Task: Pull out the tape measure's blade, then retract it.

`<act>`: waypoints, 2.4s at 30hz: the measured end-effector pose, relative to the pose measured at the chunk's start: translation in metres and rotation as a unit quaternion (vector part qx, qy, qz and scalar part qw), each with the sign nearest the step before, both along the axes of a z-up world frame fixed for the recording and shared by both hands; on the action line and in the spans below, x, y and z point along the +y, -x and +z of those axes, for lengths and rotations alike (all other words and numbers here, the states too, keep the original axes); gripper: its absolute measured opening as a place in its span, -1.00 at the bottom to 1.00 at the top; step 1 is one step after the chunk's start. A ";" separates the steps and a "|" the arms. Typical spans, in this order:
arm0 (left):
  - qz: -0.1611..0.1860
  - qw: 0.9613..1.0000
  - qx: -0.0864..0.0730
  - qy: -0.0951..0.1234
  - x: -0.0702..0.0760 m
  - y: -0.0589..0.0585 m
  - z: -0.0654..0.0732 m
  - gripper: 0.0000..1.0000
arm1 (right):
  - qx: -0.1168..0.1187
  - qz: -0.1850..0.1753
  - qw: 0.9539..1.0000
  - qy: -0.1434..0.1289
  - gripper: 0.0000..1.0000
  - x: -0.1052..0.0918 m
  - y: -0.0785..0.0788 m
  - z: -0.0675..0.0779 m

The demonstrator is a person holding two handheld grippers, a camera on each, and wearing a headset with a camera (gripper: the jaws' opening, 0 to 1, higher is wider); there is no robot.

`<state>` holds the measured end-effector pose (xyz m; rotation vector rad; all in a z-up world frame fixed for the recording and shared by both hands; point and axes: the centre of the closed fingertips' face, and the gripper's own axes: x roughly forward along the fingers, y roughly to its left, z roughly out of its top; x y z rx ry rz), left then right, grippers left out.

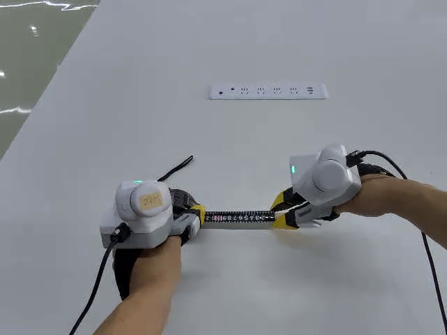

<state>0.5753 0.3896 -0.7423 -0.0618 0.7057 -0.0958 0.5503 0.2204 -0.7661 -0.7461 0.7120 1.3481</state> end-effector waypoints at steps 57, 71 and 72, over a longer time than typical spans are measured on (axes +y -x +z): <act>0.000 1.000 0.002 0.005 0.001 0.001 -0.002 0.22 | -0.006 0.009 0.999 -0.033 -0.75 0.107 -0.007 -0.005; 0.000 1.000 0.001 0.012 0.001 0.002 -0.002 0.24 | -0.009 0.009 0.999 -0.043 -0.74 0.118 -0.007 -0.004; -0.001 1.000 0.002 0.012 0.001 0.002 -0.002 0.24 | -0.009 0.008 0.999 -0.044 -0.73 0.118 -0.008 -0.005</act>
